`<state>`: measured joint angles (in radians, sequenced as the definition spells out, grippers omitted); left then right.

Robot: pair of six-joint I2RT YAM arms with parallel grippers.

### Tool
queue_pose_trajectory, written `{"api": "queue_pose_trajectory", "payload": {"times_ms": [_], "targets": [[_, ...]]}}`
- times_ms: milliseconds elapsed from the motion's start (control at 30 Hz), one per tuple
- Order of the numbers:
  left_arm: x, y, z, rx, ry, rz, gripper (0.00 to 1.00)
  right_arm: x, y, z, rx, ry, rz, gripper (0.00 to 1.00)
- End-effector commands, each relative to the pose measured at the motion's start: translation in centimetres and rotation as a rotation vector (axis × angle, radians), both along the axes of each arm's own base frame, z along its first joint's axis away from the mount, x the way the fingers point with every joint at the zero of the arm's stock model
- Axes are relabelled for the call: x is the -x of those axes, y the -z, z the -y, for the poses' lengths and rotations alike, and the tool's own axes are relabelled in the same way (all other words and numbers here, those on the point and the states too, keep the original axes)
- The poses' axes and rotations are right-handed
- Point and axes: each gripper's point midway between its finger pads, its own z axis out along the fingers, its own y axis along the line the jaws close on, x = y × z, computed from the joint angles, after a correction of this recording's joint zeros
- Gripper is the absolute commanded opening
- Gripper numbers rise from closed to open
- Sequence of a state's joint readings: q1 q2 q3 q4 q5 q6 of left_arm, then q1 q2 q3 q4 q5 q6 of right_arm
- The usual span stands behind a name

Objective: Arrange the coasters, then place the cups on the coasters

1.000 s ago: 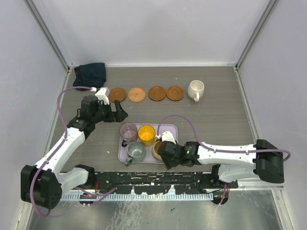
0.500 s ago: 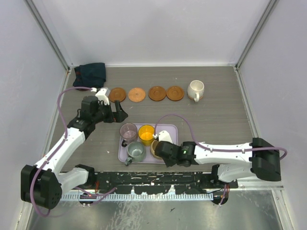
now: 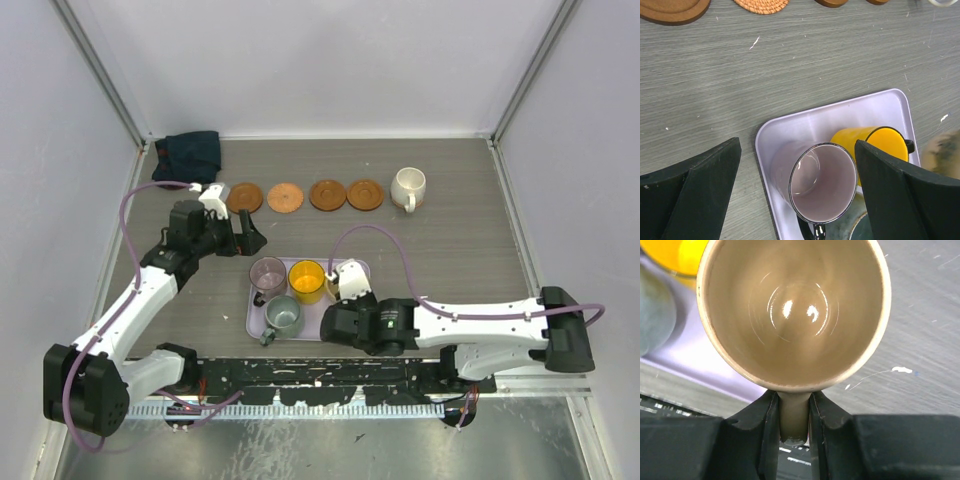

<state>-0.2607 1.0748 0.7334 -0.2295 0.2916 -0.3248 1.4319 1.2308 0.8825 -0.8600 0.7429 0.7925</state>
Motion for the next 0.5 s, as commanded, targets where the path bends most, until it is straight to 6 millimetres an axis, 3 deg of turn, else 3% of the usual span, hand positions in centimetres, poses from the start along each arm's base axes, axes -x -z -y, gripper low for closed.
{"api": "queue_pose_trajectory", "payload": {"times_ms": [0, 167, 467], "targets": [[-0.3, -0.9, 0.1, 0.004, 0.004, 0.045, 0.98, -4.0, -7.9, 1.2, -0.159, 0.167, 0.302, 0.01], [-0.6, -1.0, 0.3, 0.011, 0.007, 0.050, 0.98, -7.5, -12.0, 3.4, -0.150, 0.285, 0.437, 0.01], [-1.0, -0.7, 0.4, 0.002, 0.012, 0.047, 0.98, -17.4, -12.9, 4.5, -0.258, 0.322, 0.425, 0.01]]}}
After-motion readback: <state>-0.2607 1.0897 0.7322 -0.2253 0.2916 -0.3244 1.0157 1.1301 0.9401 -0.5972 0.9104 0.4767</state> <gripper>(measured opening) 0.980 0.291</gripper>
